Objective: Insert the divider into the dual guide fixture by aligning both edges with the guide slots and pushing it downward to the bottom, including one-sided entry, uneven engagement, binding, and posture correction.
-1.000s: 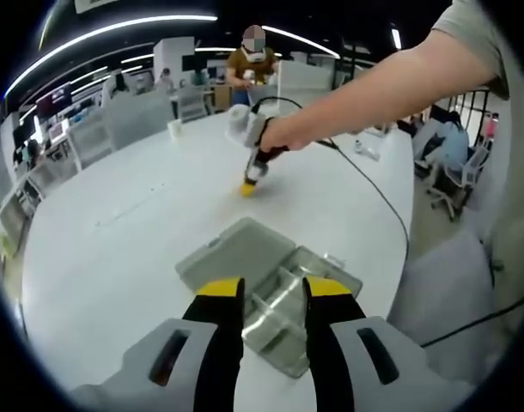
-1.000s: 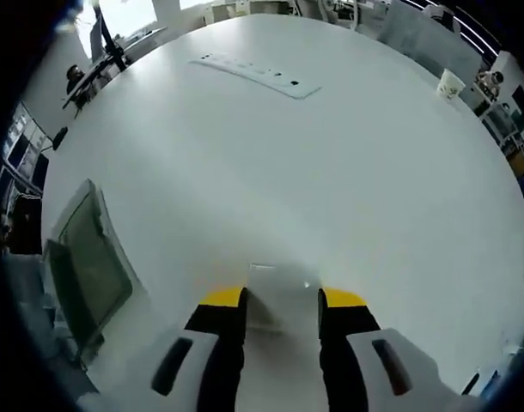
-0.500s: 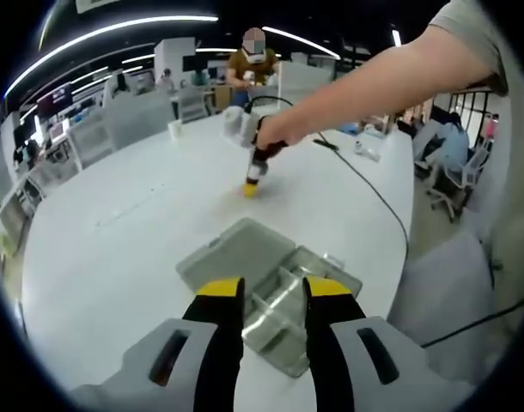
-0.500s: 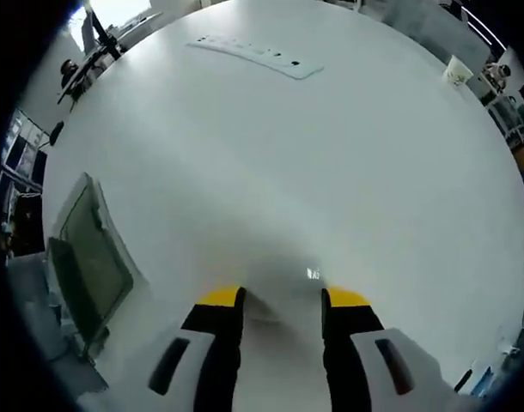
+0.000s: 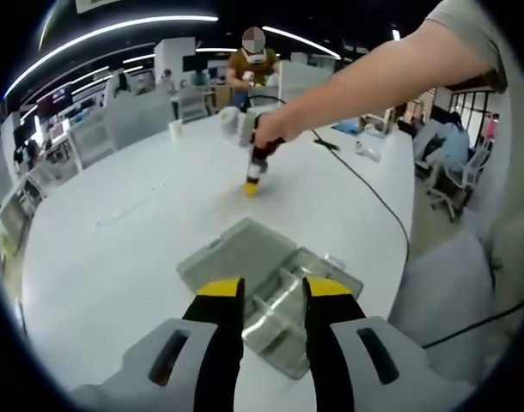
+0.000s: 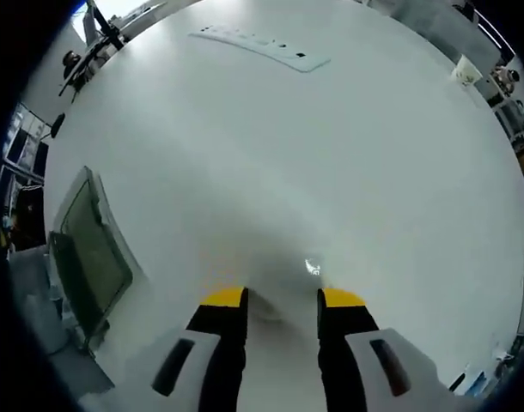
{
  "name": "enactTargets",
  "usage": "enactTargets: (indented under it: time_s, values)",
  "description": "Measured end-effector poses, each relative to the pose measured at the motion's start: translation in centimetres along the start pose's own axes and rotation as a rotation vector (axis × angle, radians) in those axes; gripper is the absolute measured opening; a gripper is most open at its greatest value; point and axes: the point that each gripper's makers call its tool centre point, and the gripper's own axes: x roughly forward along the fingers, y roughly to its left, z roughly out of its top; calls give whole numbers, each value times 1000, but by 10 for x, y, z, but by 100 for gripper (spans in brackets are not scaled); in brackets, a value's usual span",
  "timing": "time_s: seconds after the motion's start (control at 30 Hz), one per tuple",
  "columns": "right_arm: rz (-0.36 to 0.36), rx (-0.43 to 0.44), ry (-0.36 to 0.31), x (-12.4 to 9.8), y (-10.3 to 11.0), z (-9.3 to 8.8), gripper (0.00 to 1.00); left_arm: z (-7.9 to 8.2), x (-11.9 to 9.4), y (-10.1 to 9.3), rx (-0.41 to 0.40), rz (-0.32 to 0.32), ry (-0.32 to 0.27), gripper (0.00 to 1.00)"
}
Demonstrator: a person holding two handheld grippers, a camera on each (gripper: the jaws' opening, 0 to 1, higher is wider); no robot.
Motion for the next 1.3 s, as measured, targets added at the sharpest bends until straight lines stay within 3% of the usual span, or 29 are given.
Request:
enactTargets:
  time_s: [0.4,1.07,1.3]
  values:
    - [18,-31,2,-4,4,-6,28,2,3,-4,7,-8,-1,25]
    - [32,-175,-28,-23,29,-9,28,5,4,-10,17,-16,-7,25]
    - [28,-226,-37,-35,44,-23,28,7,6,-15,20,-23,-16,25]
